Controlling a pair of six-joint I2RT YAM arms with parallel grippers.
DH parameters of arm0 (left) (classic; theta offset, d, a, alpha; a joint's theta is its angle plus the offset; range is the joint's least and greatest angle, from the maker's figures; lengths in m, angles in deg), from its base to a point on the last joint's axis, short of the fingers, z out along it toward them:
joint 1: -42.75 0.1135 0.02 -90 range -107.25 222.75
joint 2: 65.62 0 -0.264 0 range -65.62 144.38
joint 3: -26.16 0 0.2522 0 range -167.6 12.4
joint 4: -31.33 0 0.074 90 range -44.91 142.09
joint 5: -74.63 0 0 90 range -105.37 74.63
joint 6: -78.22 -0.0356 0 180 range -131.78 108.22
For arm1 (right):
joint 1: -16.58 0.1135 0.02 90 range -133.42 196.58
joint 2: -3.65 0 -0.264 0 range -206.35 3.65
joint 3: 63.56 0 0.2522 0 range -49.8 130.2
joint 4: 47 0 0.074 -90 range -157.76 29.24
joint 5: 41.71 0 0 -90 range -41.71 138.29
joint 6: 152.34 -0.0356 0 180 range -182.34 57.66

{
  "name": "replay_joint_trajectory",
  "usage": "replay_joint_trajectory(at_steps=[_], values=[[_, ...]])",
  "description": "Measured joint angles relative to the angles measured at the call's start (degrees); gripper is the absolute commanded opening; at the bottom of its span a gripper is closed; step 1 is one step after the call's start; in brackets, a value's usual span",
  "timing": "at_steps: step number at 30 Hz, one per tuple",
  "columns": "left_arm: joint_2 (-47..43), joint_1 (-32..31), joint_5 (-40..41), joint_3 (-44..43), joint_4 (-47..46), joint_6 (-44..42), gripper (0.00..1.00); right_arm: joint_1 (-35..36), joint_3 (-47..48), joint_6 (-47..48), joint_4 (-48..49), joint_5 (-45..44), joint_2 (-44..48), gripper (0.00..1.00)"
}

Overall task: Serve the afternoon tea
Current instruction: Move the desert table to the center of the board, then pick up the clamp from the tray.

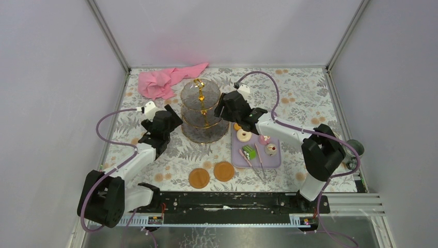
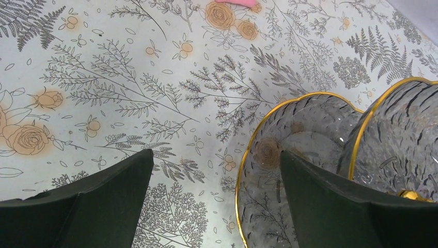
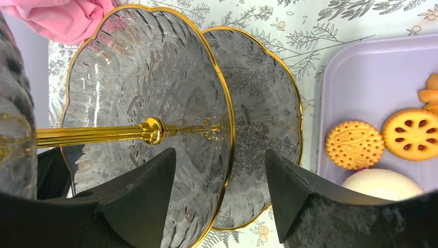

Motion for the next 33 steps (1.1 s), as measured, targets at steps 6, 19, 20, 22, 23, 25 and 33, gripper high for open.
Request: replay_joint_trajectory(at_steps=[6,19,20,22,23,25,33], values=[[-0.8,0.0,0.1,0.0,0.1,0.0,1.00,0.0,0.0,1.4,-0.9,-0.7,0.5,0.76],[-1.1,0.0,0.2,0.8,0.0,0.3,1.00,0.0,-1.5,3.5,-2.1,-1.2,3.1,0.79],[-1.2,0.0,0.2,0.9,0.0,0.3,1.00,0.0,-1.9,3.6,-2.0,-1.2,3.5,0.79],[-1.3,0.0,0.4,0.9,0.0,0.3,1.00,0.0,-2.6,3.6,-1.9,-1.2,4.4,0.79],[-1.5,0.0,0.4,0.9,0.0,0.3,1.00,0.0,-3.0,3.6,-1.8,-1.1,4.8,0.79],[-2.1,0.0,0.5,1.0,0.0,0.3,1.00,0.0,-3.6,3.6,-1.8,-1.1,5.9,0.79],[-3.5,0.0,0.9,1.2,0.1,0.9,1.00,0.1,-6.9,4.0,-1.8,-1.2,11.6,0.80]])
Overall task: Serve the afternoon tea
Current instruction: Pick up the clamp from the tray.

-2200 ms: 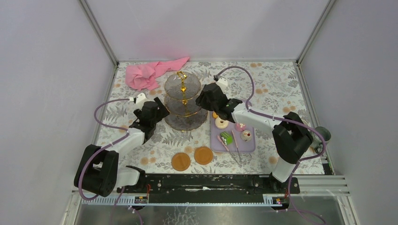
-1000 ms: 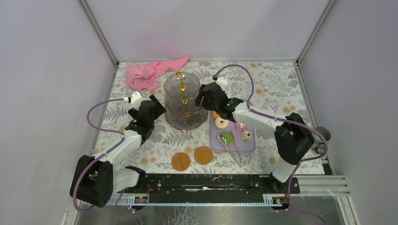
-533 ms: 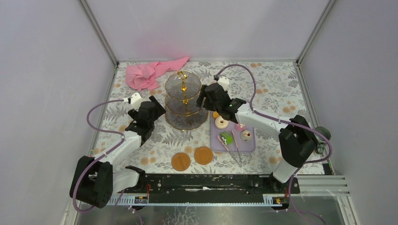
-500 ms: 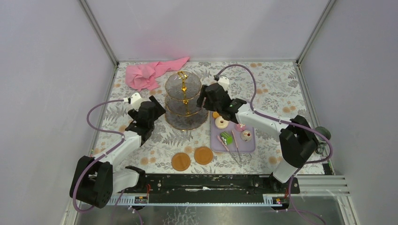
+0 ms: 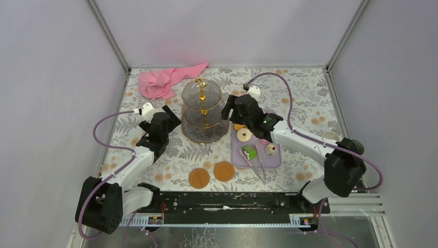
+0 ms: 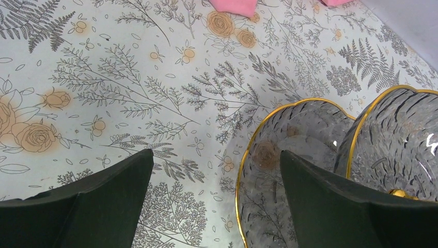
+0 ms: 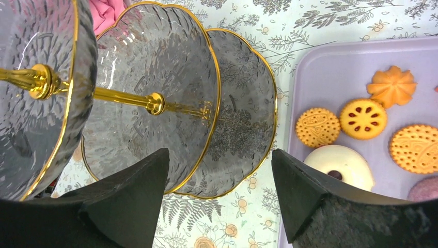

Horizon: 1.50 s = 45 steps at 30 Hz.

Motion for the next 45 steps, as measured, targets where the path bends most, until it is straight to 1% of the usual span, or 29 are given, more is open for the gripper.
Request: replay_joint_trajectory(at_steps=[7,14,22,25,28,30,35,45], values=[[-1.1,0.0,0.4,0.6,0.2,0.6,1.00,0.3,-3.7,2.9,-0.9,-1.0,5.2,0.80],[-1.1,0.0,0.4,0.7,0.3,1.2,1.00,1.5,-7.4,8.4,-4.9,-3.9,12.4,0.79],[-1.1,0.0,0.4,1.0,0.3,1.7,1.00,5.3,-12.7,12.8,-13.4,-8.3,22.6,0.79],[-1.1,0.0,0.4,1.0,0.2,1.7,1.00,6.6,-16.1,12.8,-17.3,-8.9,25.9,0.80],[-1.0,0.0,0.4,1.0,0.2,1.9,1.00,7.2,-18.3,12.4,-19.3,-8.9,27.8,0.80],[-0.9,0.0,0.4,1.1,0.2,2.0,1.00,7.7,-20.0,11.7,-21.0,-8.9,29.4,0.82],[-0.8,0.0,0.4,1.3,0.2,2.3,1.00,8.8,-22.4,10.1,-22.8,-8.5,30.5,0.83],[-0.8,0.0,0.4,1.3,0.2,2.3,1.00,12.3,-26.6,6.6,-23.8,-7.3,29.5,0.85]])
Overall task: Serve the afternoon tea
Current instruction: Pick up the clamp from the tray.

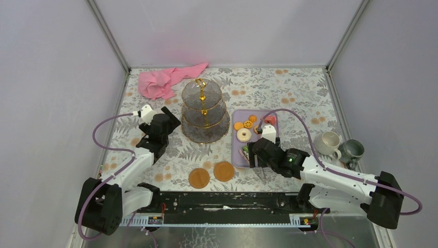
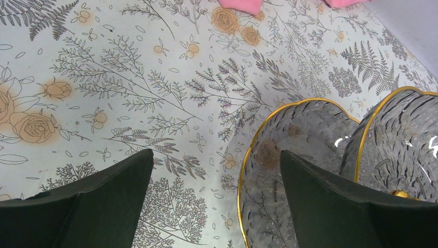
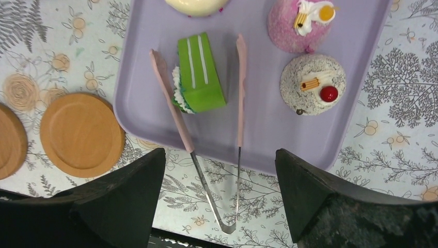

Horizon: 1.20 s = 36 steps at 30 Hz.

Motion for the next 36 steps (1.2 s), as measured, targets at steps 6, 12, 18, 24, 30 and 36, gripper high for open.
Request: replay_joint_trajectory(at_steps=[6,12,18,24,30,36], values=[[0.0,0.0,0.0,0.0,0.0,0.0,1.00,0.2,-2.0,-0.9,0.1,0.5,-1.2,0.86],[0.0,0.0,0.0,0.1,0.0,0.0,1.00,0.2,-3.6,-1.0,0.4,1.8,-2.3,0.86],[0.2,0.0,0.0,0.1,-0.1,0.0,1.00,0.3,-4.0,-1.2,2.1,3.5,-3.4,0.86],[0.2,0.0,0.0,0.2,-0.2,0.0,1.00,0.5,-4.4,-1.9,2.8,4.4,-4.8,0.86],[0.2,0.0,0.0,0.3,-0.3,0.0,1.00,0.6,-4.5,-2.5,2.9,4.5,-6.0,0.86],[0.2,0.0,0.0,0.3,-0.3,0.0,1.00,0.7,-5.0,-3.1,3.1,4.5,-7.4,0.86]])
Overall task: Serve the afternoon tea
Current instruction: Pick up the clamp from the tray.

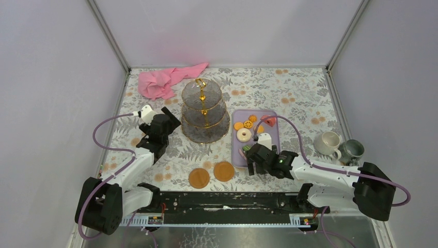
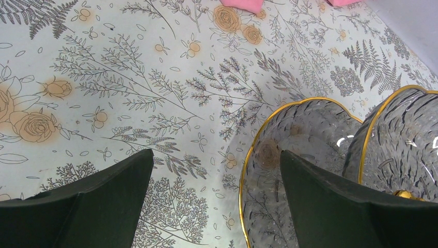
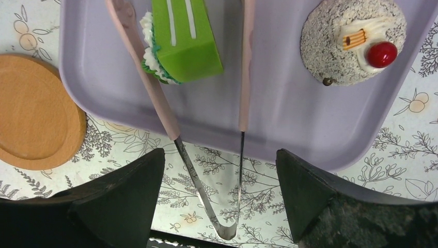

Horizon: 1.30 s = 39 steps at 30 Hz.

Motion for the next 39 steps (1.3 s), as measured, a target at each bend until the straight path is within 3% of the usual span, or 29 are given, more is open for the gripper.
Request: replay_joint_trajectory(at_steps=[13,28,39], values=[[0.0,0.0,0.0,0.2,0.0,0.0,1.00,0.0,-0.3,-0.2,1.5,-0.1,-2.7,0.80],[0.0,0.0,0.7,0.4,0.0,0.0,1.00,0.0,-0.3,0.2,1.7,-0.1,-3.5,0.59],[0.0,0.0,0.7,0.4,0.0,0.0,1.00,0.7,-0.3,0.1,1.2,-0.1,-2.4,0.58]])
